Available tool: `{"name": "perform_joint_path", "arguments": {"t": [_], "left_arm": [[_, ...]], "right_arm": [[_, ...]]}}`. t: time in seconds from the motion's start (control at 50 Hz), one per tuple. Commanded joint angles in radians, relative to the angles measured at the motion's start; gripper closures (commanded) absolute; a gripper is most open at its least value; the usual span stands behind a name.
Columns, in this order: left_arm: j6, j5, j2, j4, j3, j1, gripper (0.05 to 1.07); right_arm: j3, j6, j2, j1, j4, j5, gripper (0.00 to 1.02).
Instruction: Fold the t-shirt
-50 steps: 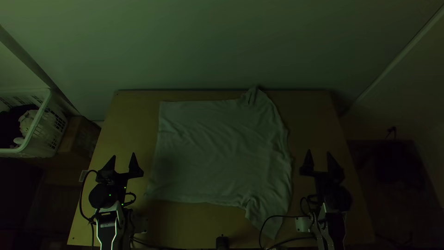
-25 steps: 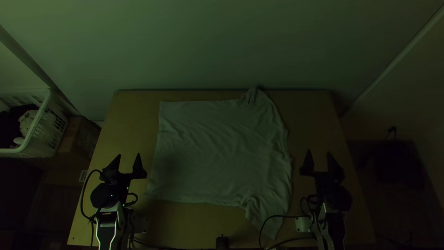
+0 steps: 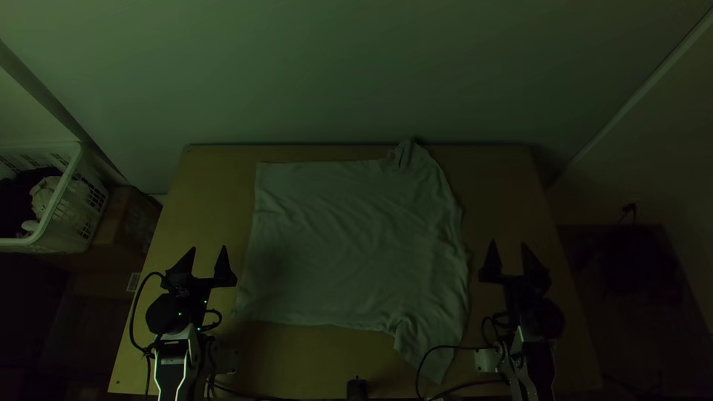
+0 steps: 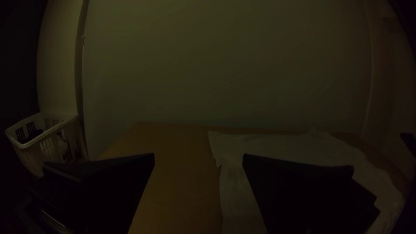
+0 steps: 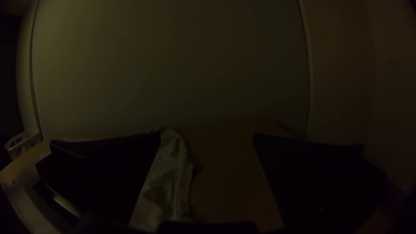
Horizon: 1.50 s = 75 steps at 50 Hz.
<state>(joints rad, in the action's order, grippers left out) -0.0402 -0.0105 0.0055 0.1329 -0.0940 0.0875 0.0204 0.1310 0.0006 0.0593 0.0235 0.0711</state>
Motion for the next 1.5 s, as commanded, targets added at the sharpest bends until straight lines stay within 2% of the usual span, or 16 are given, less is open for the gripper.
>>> {"name": "perform_joint_path", "arguments": {"t": [0.0, 0.14, 0.38, 0.48, 0.78, 0.96, 1.14, 1.3, 1.48], "left_arm": [[0.011, 0.0, -0.007, 0.043, 0.016, 0.017, 0.09], [0.013, -0.002, -0.006, 0.039, -0.038, 0.038, 0.09], [0.03, -0.008, 0.113, 0.033, -0.182, 0.008, 0.09], [0.036, -0.008, 0.235, 0.002, -0.263, -0.003, 0.09], [0.039, -0.008, 0.66, -0.078, -0.556, -0.031, 0.09], [0.037, -0.008, 0.912, -0.019, -0.77, -0.054, 0.09], [0.026, -0.002, 1.07, -0.013, -0.909, -0.097, 0.09], [0.0, 0.0, 1.255, 0.068, -1.072, -0.111, 0.09], [-0.007, 0.0, 1.439, 0.14, -1.237, -0.103, 0.09]], "right_arm": [[0.026, 0.03, -0.004, 0.016, 0.018, 0.004, 0.04], [0.095, 0.042, 0.041, 0.016, 0.075, 0.004, 0.04], [0.288, 0.033, 0.358, 0.004, 0.118, 0.006, 0.04], [0.36, 0.027, 0.466, 0.004, 0.159, 0.006, 0.04], [0.668, 0.025, 0.862, 0.01, 0.161, 0.004, 0.04], [0.819, 0.024, 1.024, 0.039, 0.164, 0.004, 0.04], [0.944, 0.022, 1.159, 0.068, 0.128, 0.004, 0.04], [1.09, 0.024, 1.291, 0.077, 0.015, 0.002, 0.04], [1.193, 0.042, 1.403, 0.083, -0.025, -0.002, 0.05]]}}
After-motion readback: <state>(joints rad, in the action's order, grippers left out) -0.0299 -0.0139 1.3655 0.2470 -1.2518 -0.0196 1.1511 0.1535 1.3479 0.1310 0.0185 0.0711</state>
